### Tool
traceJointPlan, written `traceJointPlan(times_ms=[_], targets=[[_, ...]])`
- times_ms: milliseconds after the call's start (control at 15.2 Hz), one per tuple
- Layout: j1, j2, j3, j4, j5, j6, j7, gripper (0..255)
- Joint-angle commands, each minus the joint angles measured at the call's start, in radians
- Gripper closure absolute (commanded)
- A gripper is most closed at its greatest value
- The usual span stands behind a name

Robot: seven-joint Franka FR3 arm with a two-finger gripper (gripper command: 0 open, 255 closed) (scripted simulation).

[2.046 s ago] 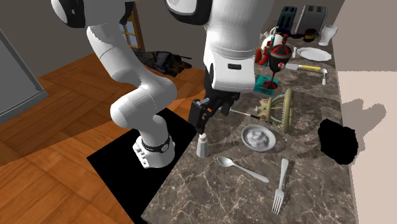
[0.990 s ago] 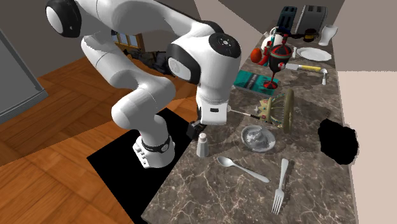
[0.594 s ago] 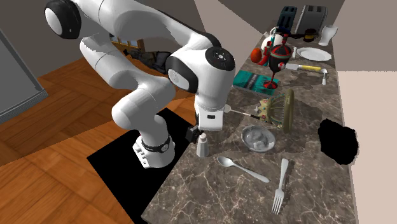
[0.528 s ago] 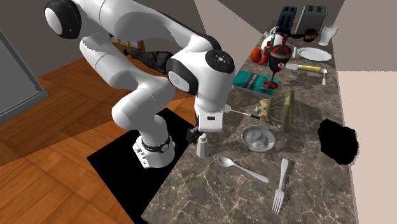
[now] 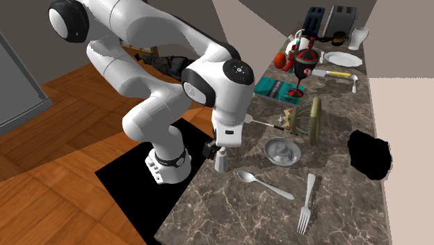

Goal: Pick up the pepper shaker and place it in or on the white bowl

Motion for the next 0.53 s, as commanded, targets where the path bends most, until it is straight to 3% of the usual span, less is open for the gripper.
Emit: traceJointPlan(times_ms=[0,66,462], targets=[[0.0,0.0,0.0,0.0,0.0,0.0,0.0,0],[0.0,0.0,0.0,0.0,0.0,0.0,0.0,255],[-0.001,0.002,-0.001,0.001,-0.001,0.0,-0.001,255]])
